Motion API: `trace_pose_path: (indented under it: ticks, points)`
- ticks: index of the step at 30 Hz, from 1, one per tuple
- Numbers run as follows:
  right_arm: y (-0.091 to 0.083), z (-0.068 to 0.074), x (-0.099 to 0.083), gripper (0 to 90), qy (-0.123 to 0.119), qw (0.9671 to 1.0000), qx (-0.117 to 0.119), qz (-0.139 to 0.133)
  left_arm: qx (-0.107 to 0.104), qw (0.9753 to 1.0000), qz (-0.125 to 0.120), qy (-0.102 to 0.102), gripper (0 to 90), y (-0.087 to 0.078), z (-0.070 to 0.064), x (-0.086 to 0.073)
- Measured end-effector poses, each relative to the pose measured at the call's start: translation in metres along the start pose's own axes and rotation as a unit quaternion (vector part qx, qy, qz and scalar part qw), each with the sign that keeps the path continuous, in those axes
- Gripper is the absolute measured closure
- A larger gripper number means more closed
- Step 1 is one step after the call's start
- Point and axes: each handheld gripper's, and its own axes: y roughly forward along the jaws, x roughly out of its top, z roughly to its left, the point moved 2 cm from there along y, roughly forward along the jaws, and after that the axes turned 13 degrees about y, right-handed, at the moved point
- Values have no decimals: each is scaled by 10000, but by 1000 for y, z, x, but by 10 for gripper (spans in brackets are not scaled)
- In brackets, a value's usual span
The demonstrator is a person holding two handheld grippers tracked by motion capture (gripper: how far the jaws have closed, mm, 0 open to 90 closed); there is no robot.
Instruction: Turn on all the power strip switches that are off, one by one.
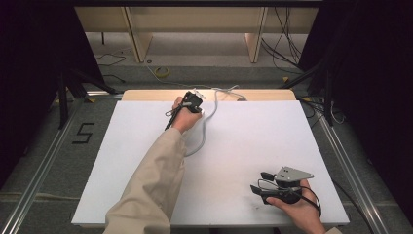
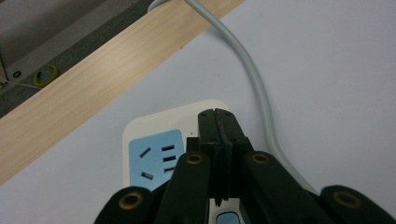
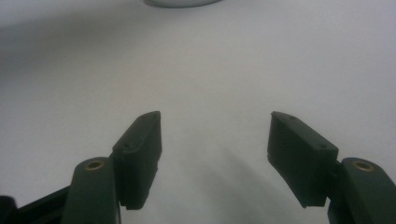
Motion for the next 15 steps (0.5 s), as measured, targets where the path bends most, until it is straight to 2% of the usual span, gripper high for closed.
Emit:
trace_pose_path:
  ticks: [11,15]
  points:
    - [0,-1,0,361,3,10000,-1,15,-46,9998,168,63,899,1,0,3]
    - [0,0,0,361,-10,10000,-1,9,-125,9997,198,-62,899,1,1,2]
